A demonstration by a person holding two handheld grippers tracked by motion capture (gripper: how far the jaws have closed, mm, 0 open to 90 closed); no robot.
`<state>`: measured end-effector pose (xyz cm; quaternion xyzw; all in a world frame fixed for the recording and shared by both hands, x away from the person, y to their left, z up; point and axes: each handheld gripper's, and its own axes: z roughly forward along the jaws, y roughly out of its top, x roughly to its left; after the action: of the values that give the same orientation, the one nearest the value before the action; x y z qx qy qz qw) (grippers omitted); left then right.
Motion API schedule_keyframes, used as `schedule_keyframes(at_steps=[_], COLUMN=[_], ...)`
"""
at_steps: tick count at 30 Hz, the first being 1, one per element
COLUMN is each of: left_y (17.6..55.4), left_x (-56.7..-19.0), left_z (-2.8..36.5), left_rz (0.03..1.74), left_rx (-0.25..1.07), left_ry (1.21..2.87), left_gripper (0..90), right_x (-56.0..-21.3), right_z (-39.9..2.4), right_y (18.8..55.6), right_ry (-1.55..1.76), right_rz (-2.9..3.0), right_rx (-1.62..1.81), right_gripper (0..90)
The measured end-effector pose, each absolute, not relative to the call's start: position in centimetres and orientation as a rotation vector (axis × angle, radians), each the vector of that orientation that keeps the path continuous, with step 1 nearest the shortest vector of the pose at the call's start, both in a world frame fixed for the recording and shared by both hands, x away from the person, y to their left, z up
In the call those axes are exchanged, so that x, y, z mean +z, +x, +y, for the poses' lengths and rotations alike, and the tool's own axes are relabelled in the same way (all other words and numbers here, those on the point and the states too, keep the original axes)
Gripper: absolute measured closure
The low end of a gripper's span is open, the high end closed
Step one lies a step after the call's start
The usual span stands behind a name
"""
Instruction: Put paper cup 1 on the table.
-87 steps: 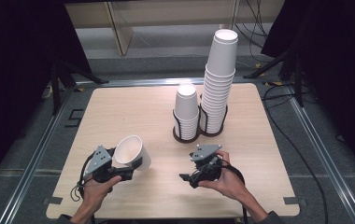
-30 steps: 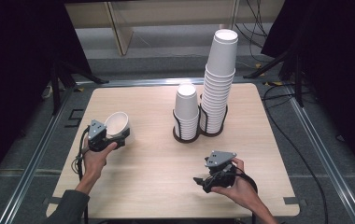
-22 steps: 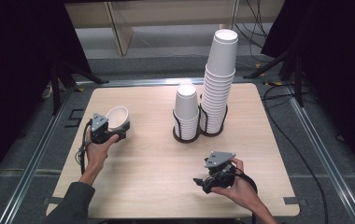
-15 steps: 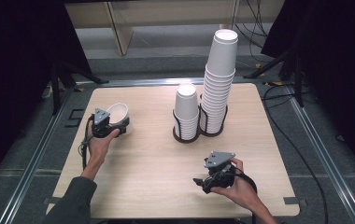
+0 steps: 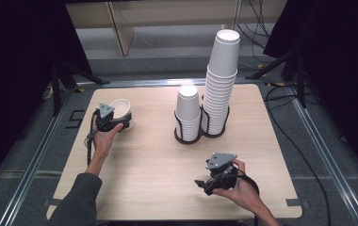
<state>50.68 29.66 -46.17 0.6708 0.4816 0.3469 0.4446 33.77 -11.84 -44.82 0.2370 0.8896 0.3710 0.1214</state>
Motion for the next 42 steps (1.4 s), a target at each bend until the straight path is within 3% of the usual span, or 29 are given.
schedule_keyframes(at_steps=[10,31,42], left_y=[51.1,49.8,47.4], left_x=[-47.0,-48.2,-48.1], left_z=[30.1,30.9,30.5], left_rz=[1.215,1.21,1.231], left_rx=[0.874,0.861,0.772], left_ry=[1.665,1.708,1.736], left_gripper=[11.9,14.3,14.4], right_x=[-44.8,-44.8,-44.6], right_z=[-11.9,-11.8,-12.0], right_y=[33.7,33.6,33.7], right_ry=[0.687,0.698,0.694], right_rz=[2.594,2.606,2.589], right_rx=[1.084,1.081,1.104], right_gripper=[18.9,19.1,19.2])
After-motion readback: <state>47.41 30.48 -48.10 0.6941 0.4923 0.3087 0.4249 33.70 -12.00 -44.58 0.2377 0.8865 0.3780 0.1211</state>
